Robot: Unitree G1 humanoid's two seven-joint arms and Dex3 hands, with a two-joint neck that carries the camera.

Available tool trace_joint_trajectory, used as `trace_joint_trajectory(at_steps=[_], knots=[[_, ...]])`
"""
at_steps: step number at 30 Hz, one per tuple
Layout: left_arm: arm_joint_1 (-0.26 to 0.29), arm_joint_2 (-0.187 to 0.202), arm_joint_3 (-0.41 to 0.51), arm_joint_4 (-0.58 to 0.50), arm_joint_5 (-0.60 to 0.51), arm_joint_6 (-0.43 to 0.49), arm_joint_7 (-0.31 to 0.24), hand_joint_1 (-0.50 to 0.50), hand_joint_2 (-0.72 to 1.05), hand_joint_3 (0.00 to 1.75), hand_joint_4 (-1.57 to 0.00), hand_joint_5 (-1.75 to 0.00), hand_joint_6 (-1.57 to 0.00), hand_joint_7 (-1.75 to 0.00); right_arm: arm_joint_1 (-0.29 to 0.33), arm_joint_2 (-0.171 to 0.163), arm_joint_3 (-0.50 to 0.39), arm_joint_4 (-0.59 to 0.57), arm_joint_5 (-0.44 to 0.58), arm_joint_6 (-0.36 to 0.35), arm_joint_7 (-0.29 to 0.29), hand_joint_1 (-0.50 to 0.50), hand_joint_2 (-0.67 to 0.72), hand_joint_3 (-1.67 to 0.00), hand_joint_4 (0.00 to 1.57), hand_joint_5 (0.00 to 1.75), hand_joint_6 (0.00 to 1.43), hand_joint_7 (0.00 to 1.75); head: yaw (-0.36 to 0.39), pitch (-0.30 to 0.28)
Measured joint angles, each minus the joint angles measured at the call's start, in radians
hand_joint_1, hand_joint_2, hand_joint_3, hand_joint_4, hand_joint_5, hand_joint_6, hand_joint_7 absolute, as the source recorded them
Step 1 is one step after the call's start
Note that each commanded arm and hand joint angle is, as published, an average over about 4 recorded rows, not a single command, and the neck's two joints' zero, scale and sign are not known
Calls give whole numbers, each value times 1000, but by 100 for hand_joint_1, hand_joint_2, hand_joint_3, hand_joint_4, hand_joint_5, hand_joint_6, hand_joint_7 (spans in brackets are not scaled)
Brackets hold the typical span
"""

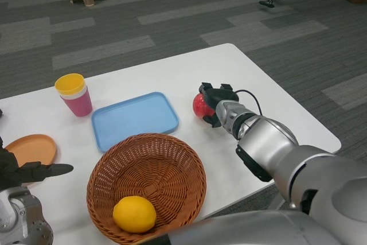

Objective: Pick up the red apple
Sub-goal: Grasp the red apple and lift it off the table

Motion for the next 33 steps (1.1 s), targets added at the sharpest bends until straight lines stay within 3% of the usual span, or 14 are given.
trace_joint_trajectory(at_steps=[2,5,11,15,22,27,33], knots=[[0,0,0,0,0,0,0,-50,-64,9,0,0,0,0,0,0,-1,0,0,-1,-1,-50,-48,-157,109,165,88,166,0,0],[0,0,0,0,0,0,0,-50,-64,9,0,0,0,0,0,1,-2,0,0,-1,-1,-50,-48,-159,115,165,103,168,0,-1],[1,0,2,0,0,0,0,-50,-64,9,0,0,0,0,0,1,0,1,0,-1,0,-50,-48,-159,119,165,111,166,5,-2],[6,0,4,0,0,-1,0,-50,-64,9,0,0,0,0,0,1,4,1,0,0,6,-50,-48,-159,120,155,111,161,12,-3],[11,0,10,0,0,-2,0,-50,-64,9,0,0,0,0,7,-1,0,-9,-5,1,19,-49,-48,-159,126,165,120,161,27,4],[16,-2,28,-1,-1,-4,-1,-50,-64,9,0,0,0,0,60,-13,-106,-69,-4,-37,28,-50,-48,-159,128,165,120,161,36,20],[30,-2,44,-2,-1,-6,-1,-50,-64,9,0,0,0,0,211,-16,-333,-218,27,-120,27,-50,-48,-159,128,165,120,161,46,31]])
